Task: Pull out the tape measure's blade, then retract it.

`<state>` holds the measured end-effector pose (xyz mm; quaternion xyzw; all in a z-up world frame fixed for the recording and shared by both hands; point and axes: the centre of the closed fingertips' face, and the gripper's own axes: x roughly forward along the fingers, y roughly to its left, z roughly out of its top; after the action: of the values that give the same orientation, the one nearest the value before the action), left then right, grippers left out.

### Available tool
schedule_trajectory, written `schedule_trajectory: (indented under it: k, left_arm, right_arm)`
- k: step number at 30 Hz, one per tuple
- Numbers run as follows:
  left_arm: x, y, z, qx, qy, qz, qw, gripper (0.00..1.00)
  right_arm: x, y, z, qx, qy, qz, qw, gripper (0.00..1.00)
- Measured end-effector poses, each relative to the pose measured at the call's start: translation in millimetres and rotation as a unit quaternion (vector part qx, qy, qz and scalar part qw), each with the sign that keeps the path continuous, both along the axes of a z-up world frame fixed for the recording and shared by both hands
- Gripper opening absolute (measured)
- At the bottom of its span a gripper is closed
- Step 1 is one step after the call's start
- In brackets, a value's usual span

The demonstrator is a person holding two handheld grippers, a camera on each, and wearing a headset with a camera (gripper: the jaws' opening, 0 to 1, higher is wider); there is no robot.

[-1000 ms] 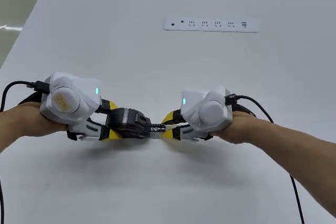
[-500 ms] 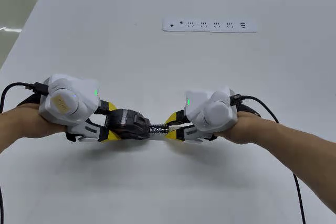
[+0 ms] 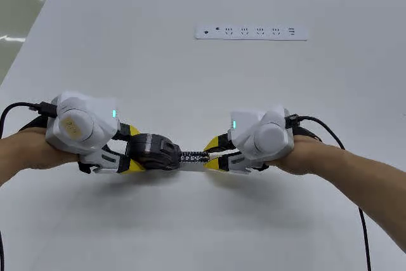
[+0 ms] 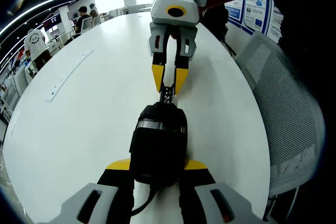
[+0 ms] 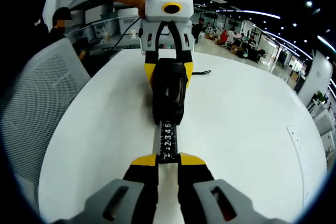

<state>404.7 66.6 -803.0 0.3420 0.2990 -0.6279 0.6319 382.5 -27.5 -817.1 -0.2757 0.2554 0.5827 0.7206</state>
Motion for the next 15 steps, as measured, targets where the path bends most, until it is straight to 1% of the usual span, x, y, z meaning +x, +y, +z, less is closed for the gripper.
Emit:
schedule_trajectory:
  k: [5,7,15]
  left_arm:
    - [-0.4,0.1,-0.2,0.0,0.0,-0.001,1.0,0.3]
    - [-0.6,0.1,-0.3,0.0,0.0,-0.001,1.0,0.3]
    - [-1.1,-0.4,-0.3,0.001,0.001,-0.001,1.0,0.3]
  right_arm:
    - [-1.5,-5.2,0.3,-0.001,0.0,0.0,1.0,0.12]
    - [-2.6,-7.4,0.7,0.001,0.003,-0.002,1.0,0.12]
    - [-5.1,-18.3,0.9,-0.001,0.001,-0.001,1.0,0.12]
